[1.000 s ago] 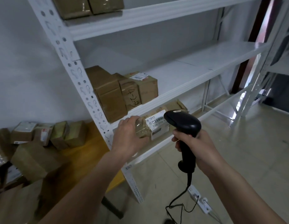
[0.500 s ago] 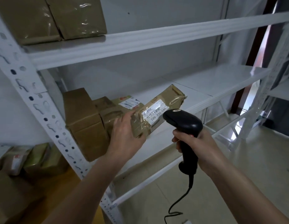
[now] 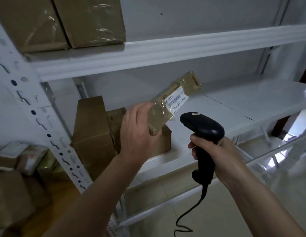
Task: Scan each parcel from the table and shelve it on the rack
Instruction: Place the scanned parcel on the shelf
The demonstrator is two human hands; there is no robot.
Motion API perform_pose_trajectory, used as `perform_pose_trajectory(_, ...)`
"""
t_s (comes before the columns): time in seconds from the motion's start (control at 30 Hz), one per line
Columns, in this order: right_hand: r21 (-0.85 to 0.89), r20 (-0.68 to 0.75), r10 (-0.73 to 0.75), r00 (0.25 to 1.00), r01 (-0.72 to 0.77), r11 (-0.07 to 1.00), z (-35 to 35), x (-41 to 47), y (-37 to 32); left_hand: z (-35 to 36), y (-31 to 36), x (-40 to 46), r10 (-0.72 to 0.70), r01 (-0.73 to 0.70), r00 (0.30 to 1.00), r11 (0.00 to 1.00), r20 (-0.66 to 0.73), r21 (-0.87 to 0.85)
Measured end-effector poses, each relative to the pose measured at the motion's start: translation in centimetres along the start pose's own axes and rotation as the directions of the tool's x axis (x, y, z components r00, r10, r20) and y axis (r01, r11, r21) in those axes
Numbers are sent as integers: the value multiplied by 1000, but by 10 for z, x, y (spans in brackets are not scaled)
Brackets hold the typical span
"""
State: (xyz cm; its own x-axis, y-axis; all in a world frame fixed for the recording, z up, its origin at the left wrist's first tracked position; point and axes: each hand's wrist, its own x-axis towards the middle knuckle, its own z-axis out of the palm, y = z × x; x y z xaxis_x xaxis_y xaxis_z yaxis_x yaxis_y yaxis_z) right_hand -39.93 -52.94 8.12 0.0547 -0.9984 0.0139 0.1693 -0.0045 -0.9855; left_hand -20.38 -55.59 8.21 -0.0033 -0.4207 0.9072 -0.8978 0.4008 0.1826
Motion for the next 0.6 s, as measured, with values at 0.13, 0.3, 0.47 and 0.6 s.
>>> perform_pose_trajectory(0.13,17,71,33,997,-34,999,-1,10,-1,7,-10,3,56,-62,998,964,30,257)
perform_pose_trajectory(0.3,8,164,58,985,-60,998,-8,19,-5,24,-2,10,-103,-46,957,867,270,496)
perform_pose_trajectory(0.47,3,208,70,976,-72,997,-22,27,-6,47,19,16,-144,-97,930,791,338,604)
perform_pose_trajectory(0.6,22,221,101,970,-108,994,-32,32,-4,64,35,14,-233,-133,851,771,470,623)
